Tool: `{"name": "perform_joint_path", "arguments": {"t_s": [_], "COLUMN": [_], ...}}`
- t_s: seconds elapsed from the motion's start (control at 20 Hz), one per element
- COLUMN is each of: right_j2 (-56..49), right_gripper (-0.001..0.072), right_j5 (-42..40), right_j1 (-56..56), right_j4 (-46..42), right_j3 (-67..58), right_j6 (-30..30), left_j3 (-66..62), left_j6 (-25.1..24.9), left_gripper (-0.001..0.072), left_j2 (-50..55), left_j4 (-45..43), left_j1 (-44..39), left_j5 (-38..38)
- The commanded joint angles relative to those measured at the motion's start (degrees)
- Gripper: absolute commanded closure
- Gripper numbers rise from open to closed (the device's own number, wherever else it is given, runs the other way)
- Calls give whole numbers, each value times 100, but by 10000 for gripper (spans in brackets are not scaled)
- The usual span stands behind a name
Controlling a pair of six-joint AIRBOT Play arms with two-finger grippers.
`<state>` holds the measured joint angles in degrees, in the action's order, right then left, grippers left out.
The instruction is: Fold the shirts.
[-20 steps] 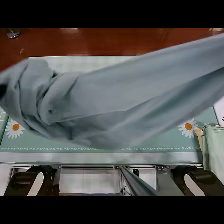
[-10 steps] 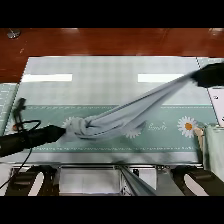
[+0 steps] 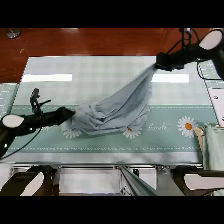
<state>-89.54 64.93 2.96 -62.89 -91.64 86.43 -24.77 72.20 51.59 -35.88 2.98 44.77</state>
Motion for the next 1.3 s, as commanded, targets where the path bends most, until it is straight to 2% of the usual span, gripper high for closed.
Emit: {"name": "perform_joint_path", "arguments": {"t_s": [0.0, 0.15, 0.25, 0.35, 0.4, 0.5, 0.65, 0.75, 0.9, 1.05, 1.1, 1.15, 1.2, 1.25], "right_j2": [-538, -317, -212, 26, 249, 769, 1346, 1528, 1558, 1554, 1554, 1554, 1554, 1554], "right_gripper": [87, 87, 88, 88, 88, 88, 88, 88, 89, 89, 89, 89, 89, 89], "right_j5": [238, 1423, 2415, 2717, 2465, 1565, 769, 649, 625, 509, 507, 490, 474, 472], "right_j1": [-98, -704, -1255, -1829, -2070, -2347, -2304, -2170, -1895, -1539, -1403, -1270, -1169, -1078], "right_j4": [739, 151, -907, -1067, -946, -367, 623, 776, 739, 673, 643, 575, 505, 446], "right_j3": [-579, -664, -525, 138, 708, 2020, 3543, 4050, 4358, 4599, 4625, 4629, 4629, 4629], "right_j6": [-66, -579, -328, -308, -308, -474, -1252, -1329, -1327, -1237, -1235, -1180, -1060, -918], "left_j3": [-785, -1652, -1803, -1582, -1394, -994, -726, -765, -905, -1016, -1040, -1064, -1102, -1156], "left_j6": [-280, 52, 227, 251, 118, -586, -1587, -2004, -2441, -2509, -2509, -2514, -2573, -2597], "left_gripper": [0, 2, 4, 4, 4, 6, 5, 5, 5, 11, 181, 637, 684, 684], "left_j2": [782, 800, 748, 780, 848, 1128, 1823, 2249, 2667, 2865, 2889, 2887, 2885, 2887], "left_j4": [-245, -1899, -2511, -2210, -1904, -1058, 227, 855, 1281, 1268, 1228, 1185, 1169, 1167], "left_j1": [195, 1023, 1814, 2542, 2785, 2942, 2765, 2487, 1991, 1609, 1565, 1558, 1558, 1558], "left_j5": [450, 1681, 1943, 1989, 1987, 2000, 2048, 1998, 1917, 1917, 1919, 1939, 2000, 2085]}}
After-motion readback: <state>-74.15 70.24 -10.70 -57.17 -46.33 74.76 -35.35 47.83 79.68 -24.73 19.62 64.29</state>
